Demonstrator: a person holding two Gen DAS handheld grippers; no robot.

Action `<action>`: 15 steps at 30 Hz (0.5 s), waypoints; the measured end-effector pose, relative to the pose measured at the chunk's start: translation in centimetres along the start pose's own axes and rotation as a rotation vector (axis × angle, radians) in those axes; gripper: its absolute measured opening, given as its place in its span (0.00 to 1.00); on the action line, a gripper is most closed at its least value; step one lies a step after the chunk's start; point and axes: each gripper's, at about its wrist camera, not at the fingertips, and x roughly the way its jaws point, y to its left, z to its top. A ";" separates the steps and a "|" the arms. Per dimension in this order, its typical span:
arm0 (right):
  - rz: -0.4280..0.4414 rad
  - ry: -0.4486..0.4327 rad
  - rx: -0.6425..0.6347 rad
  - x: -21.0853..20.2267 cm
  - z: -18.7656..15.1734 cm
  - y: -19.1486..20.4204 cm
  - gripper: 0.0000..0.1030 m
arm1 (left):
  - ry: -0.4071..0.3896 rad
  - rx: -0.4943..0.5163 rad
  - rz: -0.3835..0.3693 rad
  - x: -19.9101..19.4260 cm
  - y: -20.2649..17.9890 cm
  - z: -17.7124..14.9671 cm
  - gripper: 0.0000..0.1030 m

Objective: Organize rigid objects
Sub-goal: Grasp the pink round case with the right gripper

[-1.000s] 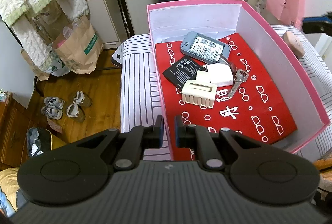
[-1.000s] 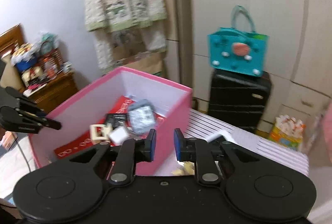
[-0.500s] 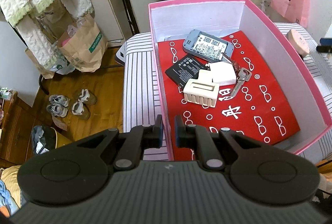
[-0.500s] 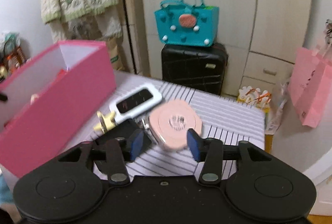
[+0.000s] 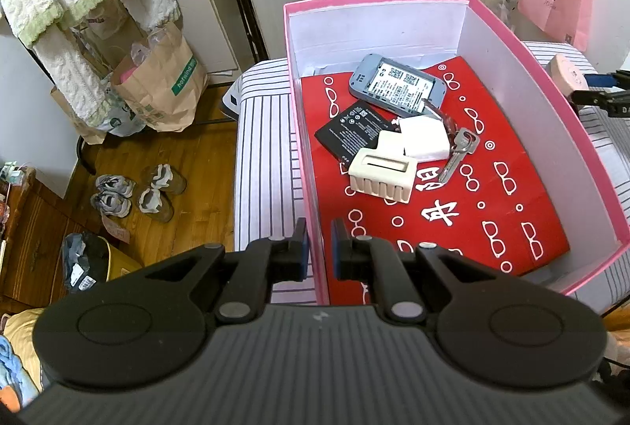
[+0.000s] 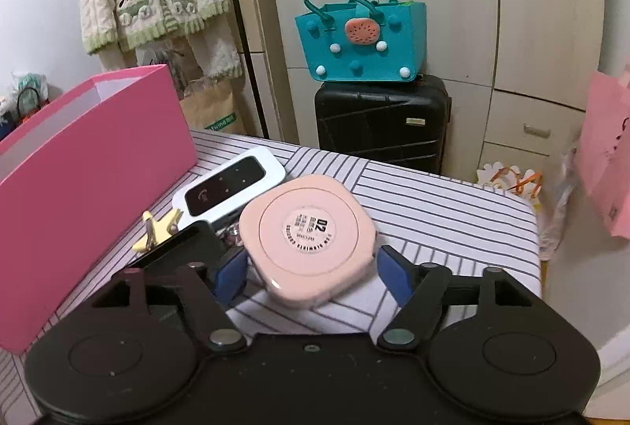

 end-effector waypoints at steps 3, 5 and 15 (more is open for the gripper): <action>0.007 0.008 0.012 0.9 0.2 0.0 0.83 | 0.001 0.005 -0.002 0.0 0.0 0.0 0.09; 0.010 0.021 0.018 1.5 0.3 0.0 0.84 | 0.004 0.014 -0.002 0.1 -0.1 0.0 0.09; -0.070 0.003 -0.058 1.9 0.7 1.6 0.84 | 0.030 0.055 -0.006 0.2 -0.2 0.2 0.09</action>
